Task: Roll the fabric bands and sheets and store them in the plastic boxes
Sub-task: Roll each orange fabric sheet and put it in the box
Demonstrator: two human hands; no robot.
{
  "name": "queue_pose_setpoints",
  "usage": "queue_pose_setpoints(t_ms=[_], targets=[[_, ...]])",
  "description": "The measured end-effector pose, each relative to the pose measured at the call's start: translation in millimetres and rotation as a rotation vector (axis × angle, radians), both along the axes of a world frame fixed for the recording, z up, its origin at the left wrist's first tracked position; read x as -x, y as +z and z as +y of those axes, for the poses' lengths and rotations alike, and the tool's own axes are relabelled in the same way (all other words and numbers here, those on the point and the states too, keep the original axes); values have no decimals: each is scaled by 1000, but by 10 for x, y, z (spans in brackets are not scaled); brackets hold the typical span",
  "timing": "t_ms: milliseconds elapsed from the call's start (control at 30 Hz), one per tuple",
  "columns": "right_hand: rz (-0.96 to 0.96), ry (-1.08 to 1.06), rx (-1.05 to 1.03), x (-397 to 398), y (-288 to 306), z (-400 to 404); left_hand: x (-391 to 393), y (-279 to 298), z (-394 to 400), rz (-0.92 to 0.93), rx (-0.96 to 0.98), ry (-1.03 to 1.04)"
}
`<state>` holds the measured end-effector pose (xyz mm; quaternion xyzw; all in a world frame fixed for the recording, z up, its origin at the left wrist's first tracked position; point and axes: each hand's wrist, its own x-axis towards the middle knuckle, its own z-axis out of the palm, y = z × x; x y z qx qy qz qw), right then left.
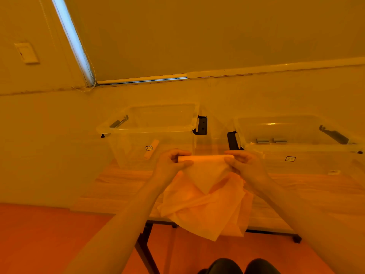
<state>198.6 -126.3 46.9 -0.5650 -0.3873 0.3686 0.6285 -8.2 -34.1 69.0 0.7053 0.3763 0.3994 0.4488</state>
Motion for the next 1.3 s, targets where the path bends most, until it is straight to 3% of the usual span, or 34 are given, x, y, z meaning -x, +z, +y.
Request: queue_pose_setpoints(t_ms=[700,1300], targets=[[-111,-56,16,-24,-10,29,-29,14,-43,-33,27,59],[-84,17,42,-39,-6,8,0,-25,-7,-9,16,84]])
